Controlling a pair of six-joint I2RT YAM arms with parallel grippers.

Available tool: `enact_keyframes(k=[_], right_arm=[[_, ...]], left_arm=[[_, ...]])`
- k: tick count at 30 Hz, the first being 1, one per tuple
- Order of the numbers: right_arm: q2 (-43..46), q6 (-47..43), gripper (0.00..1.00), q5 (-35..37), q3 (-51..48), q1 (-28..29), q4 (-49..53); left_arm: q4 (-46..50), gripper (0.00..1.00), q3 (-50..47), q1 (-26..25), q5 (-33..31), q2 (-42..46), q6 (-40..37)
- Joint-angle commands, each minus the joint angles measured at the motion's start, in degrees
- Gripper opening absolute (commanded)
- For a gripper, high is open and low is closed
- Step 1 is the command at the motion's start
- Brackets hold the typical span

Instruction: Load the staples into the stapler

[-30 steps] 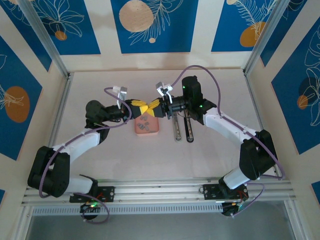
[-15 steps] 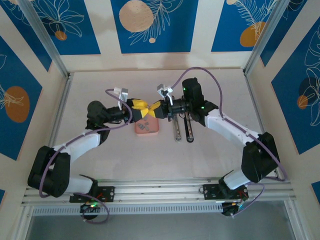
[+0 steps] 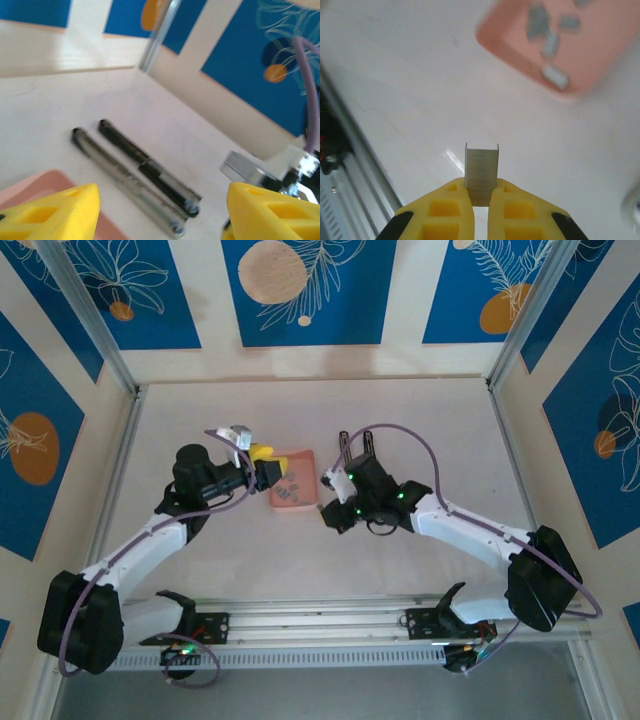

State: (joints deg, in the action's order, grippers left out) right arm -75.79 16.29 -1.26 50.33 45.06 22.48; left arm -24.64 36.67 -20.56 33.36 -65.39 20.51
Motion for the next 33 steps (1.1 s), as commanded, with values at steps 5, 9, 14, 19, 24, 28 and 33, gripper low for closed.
enact_keyframes(k=[5,9,14,19,24,28,33], right_arm=[[0.98,17.28,0.03,13.93,-6.11,3.76,10.57],[-0.79,19.80,0.04,14.66,-6.80,3.67,13.05],[-6.07,20.78,0.04,14.35,-5.02,3.46,15.32],[-10.67,21.05,0.04,14.04,-2.53,3.55,16.96],[-12.64,21.49,0.07,14.08,-1.60,3.53,18.35],[-13.66,21.68,0.12,13.41,-1.34,3.44,18.91],[-13.78,21.06,0.26,13.10,-0.11,3.62,19.34]], left_arm=[[11.44,0.68,-0.75,-0.36,-8.23,0.27,-5.92],[12.33,0.68,-0.68,-0.45,-8.88,-0.48,-6.03],[12.76,0.68,-0.37,-0.53,-9.38,-1.54,-6.27],[13.10,0.67,0.38,-0.62,-9.29,-2.96,-6.29],[13.11,0.68,0.84,-0.60,-9.03,-3.98,-6.31],[13.13,0.68,1.01,-0.75,-8.92,-4.54,-6.63],[13.20,0.68,1.13,-0.77,-8.86,-4.84,-6.93]])
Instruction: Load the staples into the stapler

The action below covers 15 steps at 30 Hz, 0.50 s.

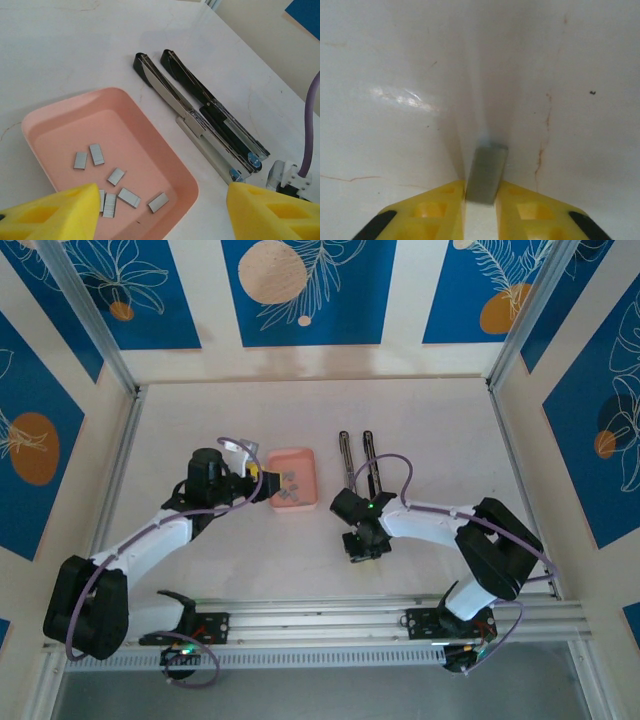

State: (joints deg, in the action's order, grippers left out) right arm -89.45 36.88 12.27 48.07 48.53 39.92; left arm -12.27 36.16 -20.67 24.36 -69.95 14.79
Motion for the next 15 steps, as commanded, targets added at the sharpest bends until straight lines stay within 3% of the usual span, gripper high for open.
enact_keyframes(k=[1,6,15], right_arm=[[0.03,0.32,0.28,-0.41,2.49,0.16,2.32],[0.28,-0.31,0.35,-0.07,5.19,-0.18,5.13],[-2.56,0.52,0.36,-1.41,8.80,-3.27,8.90]], left_arm=[[0.85,0.68,1.63,-0.61,0.11,-0.27,-1.24],[1.09,0.68,1.38,-0.61,0.16,-0.09,-1.41],[1.56,0.68,1.19,-0.62,-0.13,0.33,-1.60]])
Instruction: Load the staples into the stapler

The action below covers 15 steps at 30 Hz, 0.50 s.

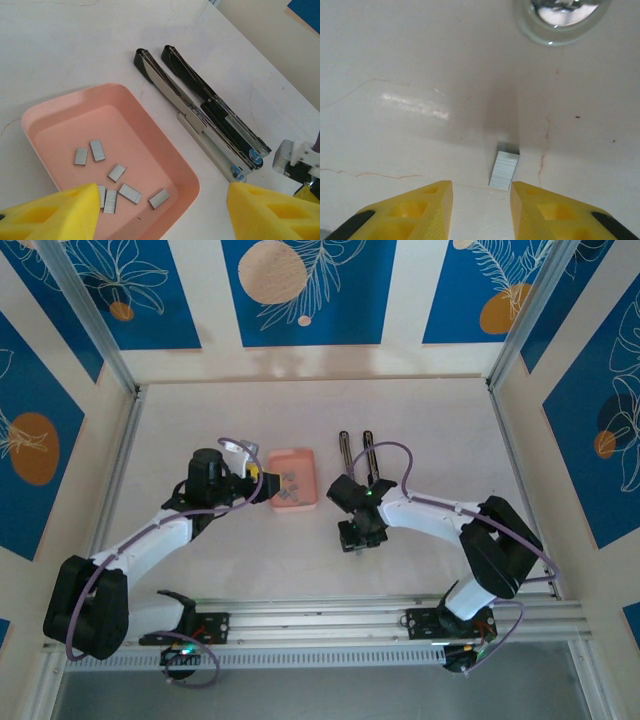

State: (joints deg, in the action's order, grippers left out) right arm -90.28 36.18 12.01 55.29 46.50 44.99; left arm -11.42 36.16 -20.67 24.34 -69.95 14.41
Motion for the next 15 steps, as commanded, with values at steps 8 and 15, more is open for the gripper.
enact_keyframes(k=[8,15], right_arm=[[-3.92,4.00,0.34,-4.21,2.28,-3.67,4.33],[-4.45,4.59,0.32,-6.43,2.53,-4.66,2.56]], left_arm=[[0.87,0.68,1.28,-0.60,-0.17,-0.09,-1.49],[0.79,0.68,1.45,-0.61,-0.02,-0.35,-1.45]])
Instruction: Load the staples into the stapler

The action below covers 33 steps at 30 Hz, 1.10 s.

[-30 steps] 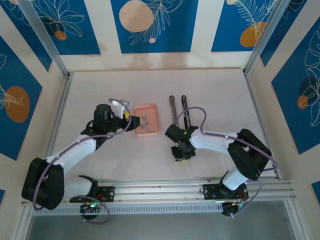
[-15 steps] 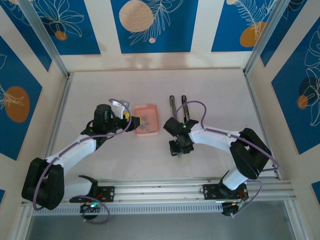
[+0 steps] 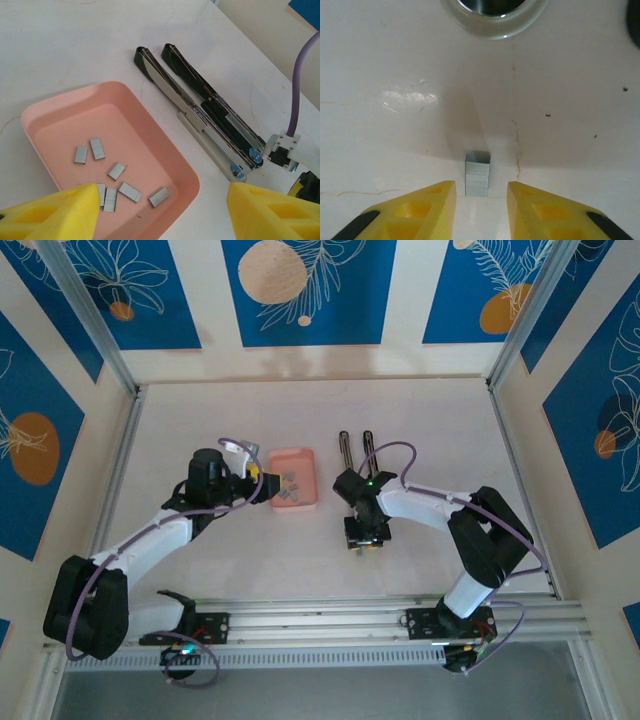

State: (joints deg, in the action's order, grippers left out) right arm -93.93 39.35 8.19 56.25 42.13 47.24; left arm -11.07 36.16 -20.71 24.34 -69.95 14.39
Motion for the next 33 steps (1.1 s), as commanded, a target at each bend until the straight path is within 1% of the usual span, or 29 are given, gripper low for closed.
enact_keyframes(k=[1,8,21,33], right_arm=[[-0.89,1.43,0.32,-2.65,1.58,-0.29,0.30],[-2.43,2.30,0.31,-3.18,1.87,-0.56,0.60],[-4.75,3.00,0.26,-2.42,2.64,-0.58,-0.22],[-6.28,3.98,0.25,-1.47,2.81,-0.33,0.68]], left_arm=[[0.44,0.68,1.45,-0.62,-0.05,-0.32,-1.43],[0.52,0.68,1.43,-0.56,0.07,-0.27,-1.38],[0.52,0.68,1.28,-0.56,0.04,-0.10,-1.45],[0.61,0.68,1.24,-0.60,0.03,-0.33,-1.72]])
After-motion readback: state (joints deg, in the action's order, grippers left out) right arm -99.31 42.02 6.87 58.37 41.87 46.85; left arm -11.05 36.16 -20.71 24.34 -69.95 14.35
